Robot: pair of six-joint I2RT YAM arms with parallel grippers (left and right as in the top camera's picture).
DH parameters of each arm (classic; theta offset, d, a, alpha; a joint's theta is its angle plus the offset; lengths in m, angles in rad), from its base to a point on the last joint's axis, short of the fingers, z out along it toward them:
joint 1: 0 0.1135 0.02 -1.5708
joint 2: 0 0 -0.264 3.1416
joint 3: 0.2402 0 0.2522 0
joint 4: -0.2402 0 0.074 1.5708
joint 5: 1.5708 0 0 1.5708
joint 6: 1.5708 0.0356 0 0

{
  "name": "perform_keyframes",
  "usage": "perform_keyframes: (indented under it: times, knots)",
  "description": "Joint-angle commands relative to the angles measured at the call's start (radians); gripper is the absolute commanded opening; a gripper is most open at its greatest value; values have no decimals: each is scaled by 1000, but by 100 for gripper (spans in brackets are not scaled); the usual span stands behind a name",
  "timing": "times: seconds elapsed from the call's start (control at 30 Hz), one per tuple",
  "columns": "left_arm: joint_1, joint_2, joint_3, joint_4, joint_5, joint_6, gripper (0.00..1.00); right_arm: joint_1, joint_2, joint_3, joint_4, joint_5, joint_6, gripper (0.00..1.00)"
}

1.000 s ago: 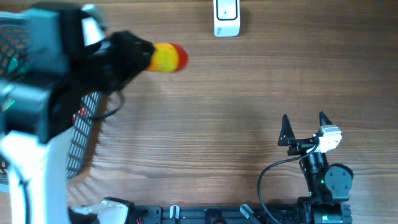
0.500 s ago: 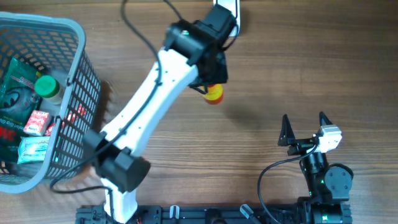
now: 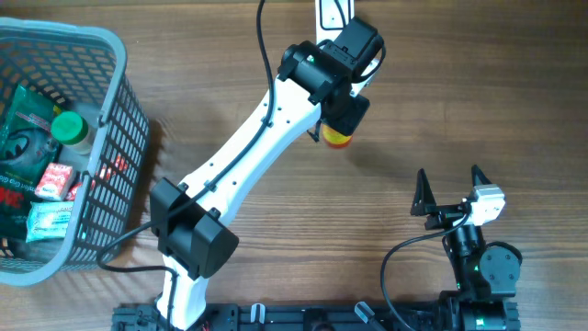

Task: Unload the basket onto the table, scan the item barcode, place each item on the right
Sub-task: 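Lift the sauce bottle out and set it upright on the table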

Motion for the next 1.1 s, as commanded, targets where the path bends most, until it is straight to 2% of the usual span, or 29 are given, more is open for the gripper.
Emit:
perform_keyframes:
  times: [0.0, 0.27, 0.37, 0.47, 0.53, 0.6, 0.73, 0.87, 1.07]
  knots:
    - [-1, 11, -41, 58, 24, 53, 41, 4, -8, -1, 5, 2, -14, 100]
    - [-2, 12, -283, 193, 26, 79, 41, 4, -8, -1, 5, 2, -14, 100]
    - [-7, 12, -307, 201, 26, 87, 45, 4, -8, -2, 5, 2, -13, 100]
    - [-8, 11, -307, 208, 24, 94, 61, 4, -8, -1, 5, 2, -13, 100]
    - [-8, 10, -305, 206, 22, 94, 85, 4, -8, -1, 5, 2, -14, 100]
    - [-8, -11, -282, 186, 21, 94, 100, 4, -8, -1, 5, 2, -14, 100]
    - [-8, -93, -188, 134, 17, 92, 100, 4, -8, -1, 5, 2, -14, 100]
    - [-7, -248, -128, 129, -133, 12, 100, 4, -8, -1, 5, 2, -14, 100]
    - [56, -490, -123, 128, -564, -206, 100, 4, -8, -1, 5, 2, -14, 100]
